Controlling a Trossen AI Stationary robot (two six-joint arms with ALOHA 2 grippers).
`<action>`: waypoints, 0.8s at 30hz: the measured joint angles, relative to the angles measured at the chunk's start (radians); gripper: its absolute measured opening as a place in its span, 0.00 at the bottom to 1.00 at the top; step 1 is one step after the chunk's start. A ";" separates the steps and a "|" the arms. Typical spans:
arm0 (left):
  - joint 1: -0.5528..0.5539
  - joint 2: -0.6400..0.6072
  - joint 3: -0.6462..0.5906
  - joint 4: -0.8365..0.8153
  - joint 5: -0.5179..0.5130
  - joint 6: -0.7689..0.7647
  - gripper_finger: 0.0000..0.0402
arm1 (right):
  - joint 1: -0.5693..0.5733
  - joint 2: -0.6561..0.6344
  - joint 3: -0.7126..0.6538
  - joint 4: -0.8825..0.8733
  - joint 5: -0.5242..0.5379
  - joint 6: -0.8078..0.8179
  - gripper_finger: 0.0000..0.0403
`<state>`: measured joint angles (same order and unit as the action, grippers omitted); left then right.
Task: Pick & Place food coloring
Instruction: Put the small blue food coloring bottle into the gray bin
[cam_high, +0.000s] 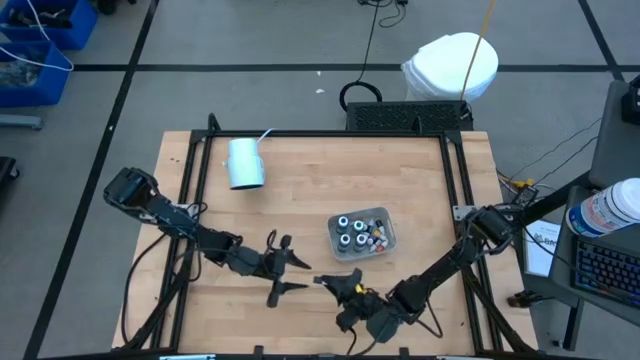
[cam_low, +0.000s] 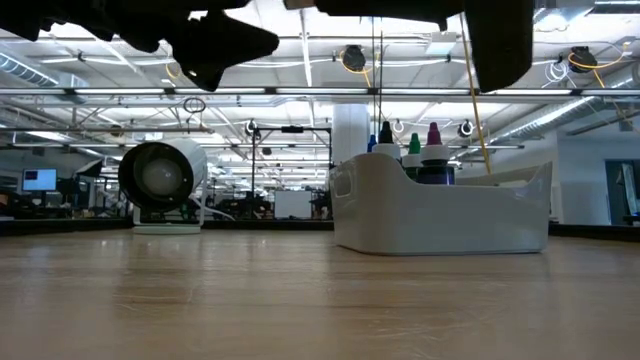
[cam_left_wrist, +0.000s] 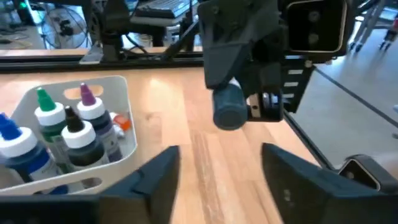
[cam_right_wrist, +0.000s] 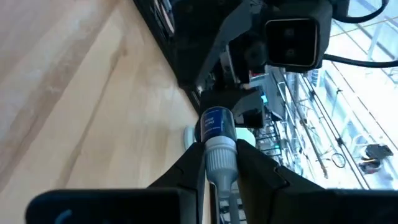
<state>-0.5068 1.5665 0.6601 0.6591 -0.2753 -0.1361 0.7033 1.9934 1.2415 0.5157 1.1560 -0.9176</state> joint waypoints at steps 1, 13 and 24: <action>0.001 0.000 0.000 -0.004 -0.004 -0.001 0.60 | 0.000 0.000 0.000 0.000 0.007 -0.003 0.14; 0.000 -0.001 0.002 -0.079 0.015 -0.004 0.89 | 0.033 -0.125 0.095 -0.269 0.224 -0.014 0.15; 0.001 -0.002 0.002 -0.111 0.014 -0.034 0.90 | 0.025 -0.398 0.127 -0.561 0.240 0.176 0.15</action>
<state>-0.5060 1.5650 0.6624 0.5481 -0.2611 -0.1696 0.7283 1.5957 1.3689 -0.0453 1.3963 -0.7416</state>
